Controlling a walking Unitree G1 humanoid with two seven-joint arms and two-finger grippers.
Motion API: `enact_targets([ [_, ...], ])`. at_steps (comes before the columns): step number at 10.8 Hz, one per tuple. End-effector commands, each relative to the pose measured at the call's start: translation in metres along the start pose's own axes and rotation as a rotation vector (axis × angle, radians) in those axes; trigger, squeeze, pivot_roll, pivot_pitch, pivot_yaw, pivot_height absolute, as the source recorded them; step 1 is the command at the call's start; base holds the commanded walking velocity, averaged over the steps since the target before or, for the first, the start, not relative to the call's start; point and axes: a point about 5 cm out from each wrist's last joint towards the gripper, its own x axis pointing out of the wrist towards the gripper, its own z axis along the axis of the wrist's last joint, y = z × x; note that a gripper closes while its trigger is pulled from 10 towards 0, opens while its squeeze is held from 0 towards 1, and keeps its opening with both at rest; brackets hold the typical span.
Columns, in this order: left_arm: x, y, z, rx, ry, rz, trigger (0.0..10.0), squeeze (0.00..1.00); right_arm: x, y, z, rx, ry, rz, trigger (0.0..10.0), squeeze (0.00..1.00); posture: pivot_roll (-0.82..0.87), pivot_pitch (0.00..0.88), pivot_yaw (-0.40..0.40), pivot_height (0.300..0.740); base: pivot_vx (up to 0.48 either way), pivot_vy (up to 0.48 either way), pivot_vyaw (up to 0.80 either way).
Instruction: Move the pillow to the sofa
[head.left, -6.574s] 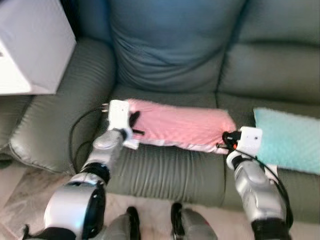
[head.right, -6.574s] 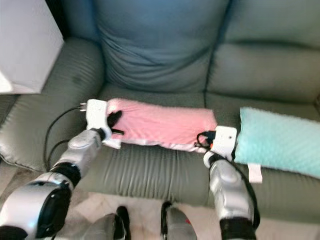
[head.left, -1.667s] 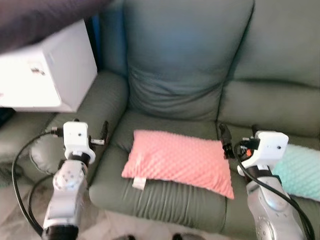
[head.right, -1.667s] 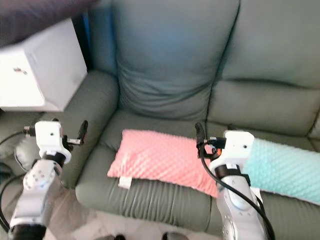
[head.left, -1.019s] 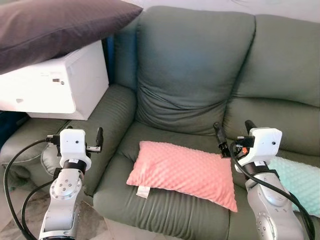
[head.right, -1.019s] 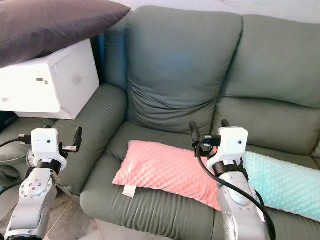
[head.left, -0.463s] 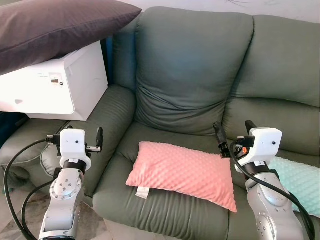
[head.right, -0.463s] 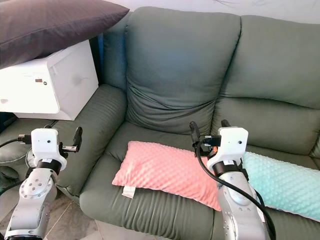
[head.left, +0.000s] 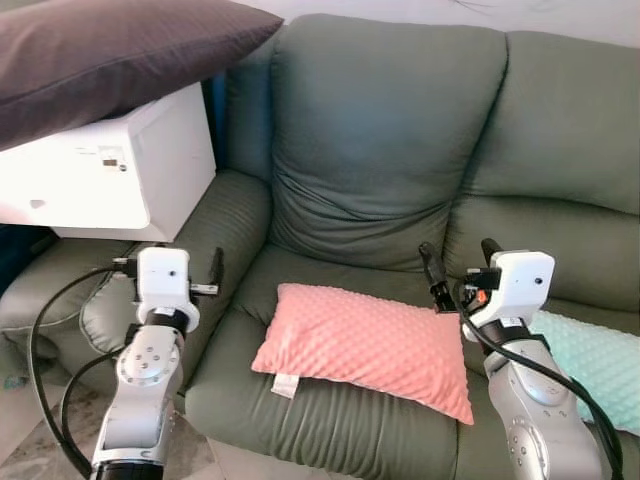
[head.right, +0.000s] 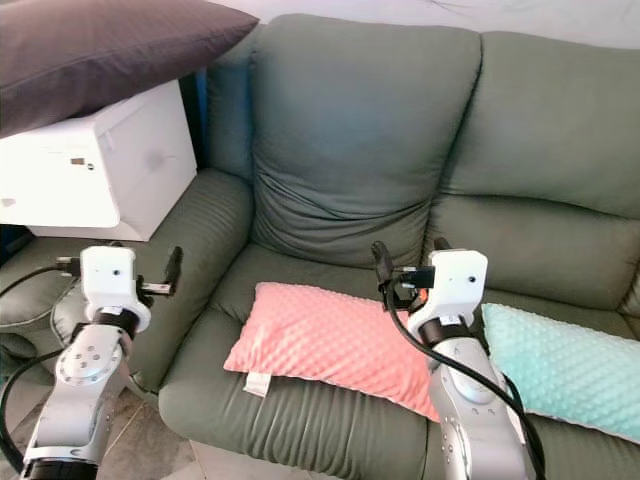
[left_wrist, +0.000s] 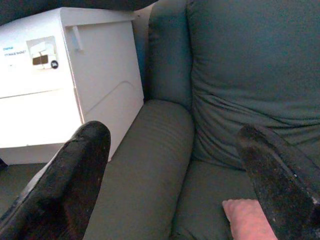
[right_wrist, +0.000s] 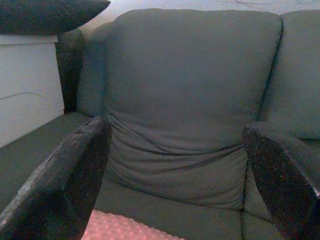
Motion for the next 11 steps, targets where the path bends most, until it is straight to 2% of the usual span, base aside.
enact_targets([
  [1,-0.001,0.001,0.002,0.006,-0.005,-0.001,10.0,0.00,0.000,0.000,0.000,0.010,0.007,0.003,10.0,0.00,-0.15,0.046,0.006,0.740,0.000,0.000,0.00],
  [4,-0.001,0.008,0.006,0.038,-0.027,0.051,10.0,0.00,0.000,0.002,-0.001,0.005,0.009,0.015,10.0,0.00,-0.15,0.048,0.002,0.740,0.000,0.000,0.00],
  [5,-0.002,0.009,0.005,0.000,-0.014,0.042,10.0,0.00,0.002,0.003,0.000,-0.001,0.006,0.029,10.0,0.00,-0.14,0.048,-0.003,0.740,0.000,0.000,0.40],
  [6,-0.003,0.008,0.004,-0.001,-0.014,0.038,10.0,0.00,0.003,0.004,0.000,-0.002,0.006,0.035,10.0,0.00,-0.14,0.048,-0.007,0.740,0.000,0.000,0.48],
  [9,-0.011,0.010,0.003,-0.001,-0.011,0.059,10.0,0.00,0.008,0.008,-0.001,0.017,0.011,0.060,10.0,0.00,-0.09,0.052,-0.031,0.740,0.000,0.000,0.00],
  [11,-0.016,0.017,0.002,0.015,-0.005,0.086,10.0,0.00,0.015,0.016,-0.001,0.032,0.007,0.098,10.0,0.00,-0.07,0.053,-0.035,0.740,0.000,0.000,0.00],
])
